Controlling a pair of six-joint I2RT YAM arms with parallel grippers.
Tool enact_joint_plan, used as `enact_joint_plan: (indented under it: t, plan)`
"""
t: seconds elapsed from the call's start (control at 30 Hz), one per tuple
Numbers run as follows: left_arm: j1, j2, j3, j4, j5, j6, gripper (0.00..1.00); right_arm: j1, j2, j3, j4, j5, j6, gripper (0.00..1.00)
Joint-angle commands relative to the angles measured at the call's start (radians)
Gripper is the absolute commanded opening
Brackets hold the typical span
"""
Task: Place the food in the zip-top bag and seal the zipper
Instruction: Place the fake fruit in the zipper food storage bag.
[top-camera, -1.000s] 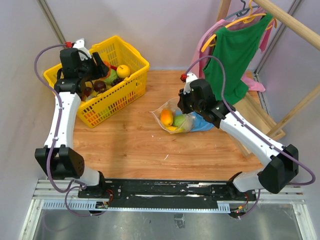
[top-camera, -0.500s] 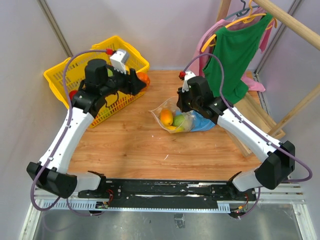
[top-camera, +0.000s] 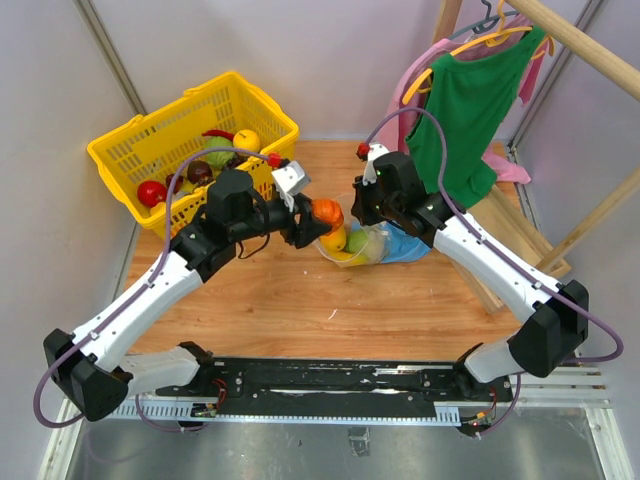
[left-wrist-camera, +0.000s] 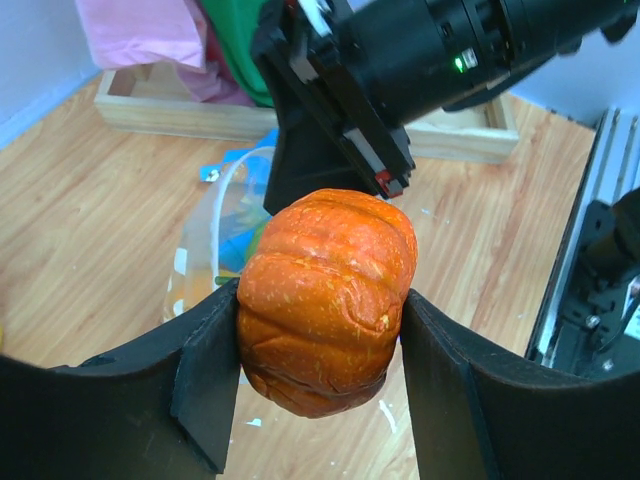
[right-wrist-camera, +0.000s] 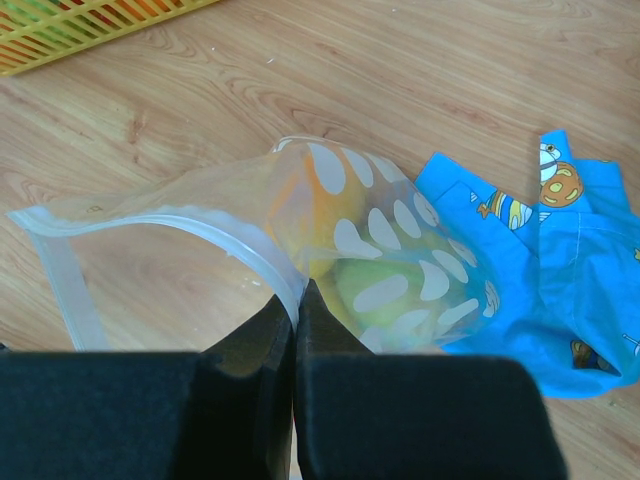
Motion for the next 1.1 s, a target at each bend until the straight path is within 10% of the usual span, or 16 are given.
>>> enact_joint_plan:
  t: [0.0,0.47,0.77,1.07]
  plan:
    - [-0.043,-0.01,-0.038,0.081,-0.024,0.137,0.05,-0.013,0.004,0.032,-0.003,-0.025,0.011,0.01]
    - [-0.099,0.175,0.01,0.029,-0.098,0.252,0.18,-0.014,0.007,0.026,0.001,-0.049,0.003,0.0]
    - [-0.113,0.217,0.002,0.045,-0.159,0.256,0.61,-0.014,0.008,0.026,0.001,-0.049,-0.004,0.01]
    - [-0.114,0.204,0.005,0.03,-0.192,0.247,0.78,-0.016,0.017,0.033,0.002,-0.05,-0.011,0.01]
